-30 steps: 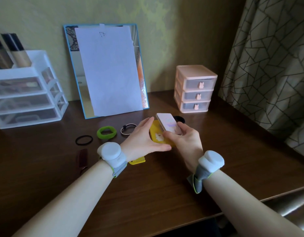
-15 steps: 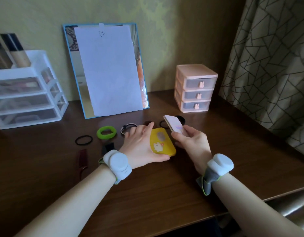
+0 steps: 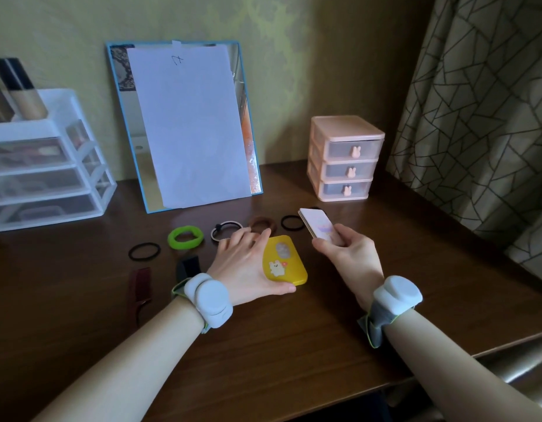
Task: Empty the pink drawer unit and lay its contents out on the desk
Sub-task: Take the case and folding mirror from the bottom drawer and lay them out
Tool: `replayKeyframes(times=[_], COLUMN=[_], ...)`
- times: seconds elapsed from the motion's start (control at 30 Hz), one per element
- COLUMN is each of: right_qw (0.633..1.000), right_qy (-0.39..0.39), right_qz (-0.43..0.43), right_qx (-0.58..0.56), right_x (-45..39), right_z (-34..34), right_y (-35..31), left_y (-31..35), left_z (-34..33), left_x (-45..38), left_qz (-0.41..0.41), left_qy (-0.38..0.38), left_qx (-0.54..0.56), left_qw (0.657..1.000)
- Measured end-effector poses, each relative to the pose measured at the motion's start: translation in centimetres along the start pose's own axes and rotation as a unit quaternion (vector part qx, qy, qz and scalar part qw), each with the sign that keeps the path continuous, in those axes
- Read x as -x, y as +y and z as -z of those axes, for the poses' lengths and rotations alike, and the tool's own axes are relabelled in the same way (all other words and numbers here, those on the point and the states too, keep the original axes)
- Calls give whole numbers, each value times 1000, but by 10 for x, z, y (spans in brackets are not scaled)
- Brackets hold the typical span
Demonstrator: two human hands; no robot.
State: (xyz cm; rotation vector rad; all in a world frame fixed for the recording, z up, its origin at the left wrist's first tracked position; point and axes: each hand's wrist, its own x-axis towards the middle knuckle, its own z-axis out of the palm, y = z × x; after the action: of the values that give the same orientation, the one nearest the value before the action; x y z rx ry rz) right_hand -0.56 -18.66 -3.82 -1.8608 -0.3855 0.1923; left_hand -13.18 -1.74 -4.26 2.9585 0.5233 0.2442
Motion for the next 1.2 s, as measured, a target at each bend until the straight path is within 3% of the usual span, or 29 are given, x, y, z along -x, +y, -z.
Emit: replayKeyframes(times=[0.07, 0.13, 0.2, 0.23, 0.27, 0.33, 0.37, 0.43, 0.63, 0.73, 0.8, 0.93, 1.07, 1.2], right_qw=[1000, 1000, 1000, 1000, 1000, 999, 998, 996, 993, 985, 977, 965, 941, 944], right_qy=[-6, -10, -15, -18, -20, -22, -23, -40, -86, -70, -52, -45, -58, -86], right_qz=[2, 5, 13, 17, 23, 44, 58, 79, 84, 117, 128, 165, 271, 278], right_qx=[11, 12, 4, 0, -6, -9, -8, -14, 6, 103, 164, 198, 194, 154], right_x=[1, 1, 2, 2, 2, 3, 3, 4, 17, 23, 27, 30, 25, 15], right_z=[-1, -2, -3, -5, -7, -11, -13, -17, -21, -20, -22, -22, -8, -1], right_y=[0, -2, -7, -11, -17, -32, -39, -48, -58, -57, -57, -56, -52, -52], left_y=[1, 3, 8, 11, 15, 26, 32, 44, 55, 56, 57, 56, 48, 43], left_z=[4, 13, 24, 31, 37, 42, 43, 41, 35, 31, 31, 25, 24, 20], left_x=[1, 1, -2, -5, -10, -18, -22, -27, -27, -24, -22, -21, -19, -21], left_qz=[1, -1, 30, 64, 105, 155, 166, 178, 181, 193, 195, 176, 132, 121], left_qy=[2, 59, 168, 205, 198, 107, 66, 14, -55, -46, -36, -25, -47, -56], left_qx=[-9, 22, 194, 338, 502, 745, 800, 840, 888, 915, 924, 934, 937, 945], left_qw=[1000, 998, 966, 916, 835, 640, 573, 513, 418, 353, 326, 311, 319, 297])
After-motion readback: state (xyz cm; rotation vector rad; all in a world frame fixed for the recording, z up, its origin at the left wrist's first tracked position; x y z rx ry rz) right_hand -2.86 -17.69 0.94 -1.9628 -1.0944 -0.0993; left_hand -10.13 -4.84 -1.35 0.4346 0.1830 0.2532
